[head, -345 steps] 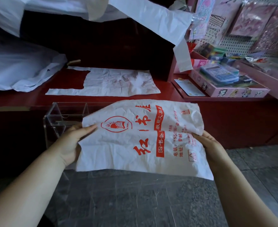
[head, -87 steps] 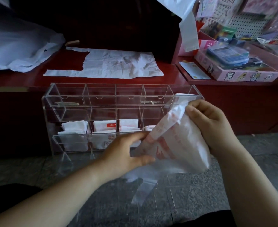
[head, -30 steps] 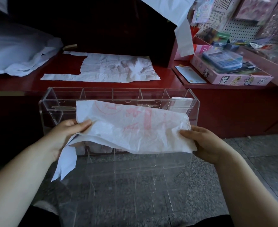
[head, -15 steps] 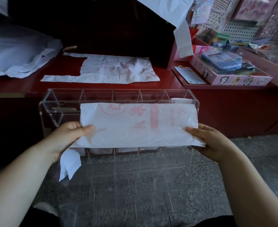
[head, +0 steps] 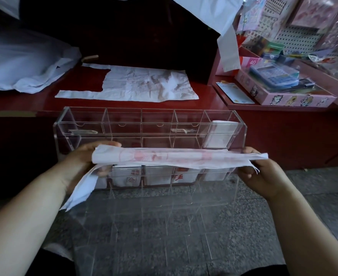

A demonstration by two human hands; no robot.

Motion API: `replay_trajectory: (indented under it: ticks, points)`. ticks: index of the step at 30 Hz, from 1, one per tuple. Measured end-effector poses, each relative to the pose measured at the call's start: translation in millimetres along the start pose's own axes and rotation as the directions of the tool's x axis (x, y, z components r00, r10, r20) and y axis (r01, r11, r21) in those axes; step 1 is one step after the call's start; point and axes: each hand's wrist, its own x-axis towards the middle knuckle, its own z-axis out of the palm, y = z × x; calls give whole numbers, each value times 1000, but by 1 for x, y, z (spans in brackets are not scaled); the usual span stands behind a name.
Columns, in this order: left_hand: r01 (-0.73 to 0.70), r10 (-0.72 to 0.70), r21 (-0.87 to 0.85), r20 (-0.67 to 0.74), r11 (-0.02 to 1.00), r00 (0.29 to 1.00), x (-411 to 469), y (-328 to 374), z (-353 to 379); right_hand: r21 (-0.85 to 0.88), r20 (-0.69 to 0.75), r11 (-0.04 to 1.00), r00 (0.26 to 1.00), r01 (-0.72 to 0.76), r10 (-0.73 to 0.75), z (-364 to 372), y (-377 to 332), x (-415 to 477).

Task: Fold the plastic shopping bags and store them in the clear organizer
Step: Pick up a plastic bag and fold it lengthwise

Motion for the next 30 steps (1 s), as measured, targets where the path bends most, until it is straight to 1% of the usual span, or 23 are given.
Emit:
replay_trajectory:
  ticks: [2,4,5,6,7,8,10,12,13,16,18,19,21,23,27,30]
  points:
    - [40,-37,-113,28,993,999,-3,-1,2,-7,-25,1000,1000,1,-2,-1,-1,1]
    - [82,-56,-219,119,972,991,-5,-2,6,-11,-42,1000,999,-4,3,-2,-4,1]
    - [105,-63,-243,172,964,983,-8,1,10,-30,-43,1000,999,6,-7,-3,-5,1]
    - [118,-70,-214,218,970,973,-8,0,10,-56,-46,998,999,10,-12,-2,-6,0]
    - [106,-66,-150,250,983,966,-10,1,13,-99,-46,995,999,14,-19,-1,-7,0]
    - [57,-37,-71,251,996,967,-7,-5,10,-153,-42,988,999,17,-24,-2,-7,1]
    - [-15,5,47,211,999,977,-5,-9,10,-236,-10,971,999,31,-35,-4,-9,1]
    - [-29,8,112,184,993,983,-4,-11,11,-290,-5,955,998,52,-56,-5,-11,-1]
    - [-39,11,157,172,987,985,-3,-13,12,-336,-26,940,997,62,-75,-7,-11,-1]
    - [-72,26,249,184,966,983,1,-18,12,-537,-50,841,994,58,-101,-7,-13,-1]
    - [-81,31,317,158,945,987,2,-20,13,-660,-138,750,976,38,-171,-3,-12,-1]
    - [-90,40,354,146,931,988,2,-20,13,-689,-163,724,966,34,-200,-1,-13,-1]
    - [-112,53,396,158,911,986,3,-21,10,-706,-177,705,947,67,-267,5,-16,1]
    - [-112,28,404,210,908,977,4,-22,6,-723,-153,680,931,123,-331,16,-21,1]
    - [-155,-18,485,334,861,942,4,-20,5,-785,-42,568,894,247,-447,55,-43,-4]
    - [-155,-78,530,392,834,916,3,-18,5,-830,32,482,886,281,-462,86,-63,-11]
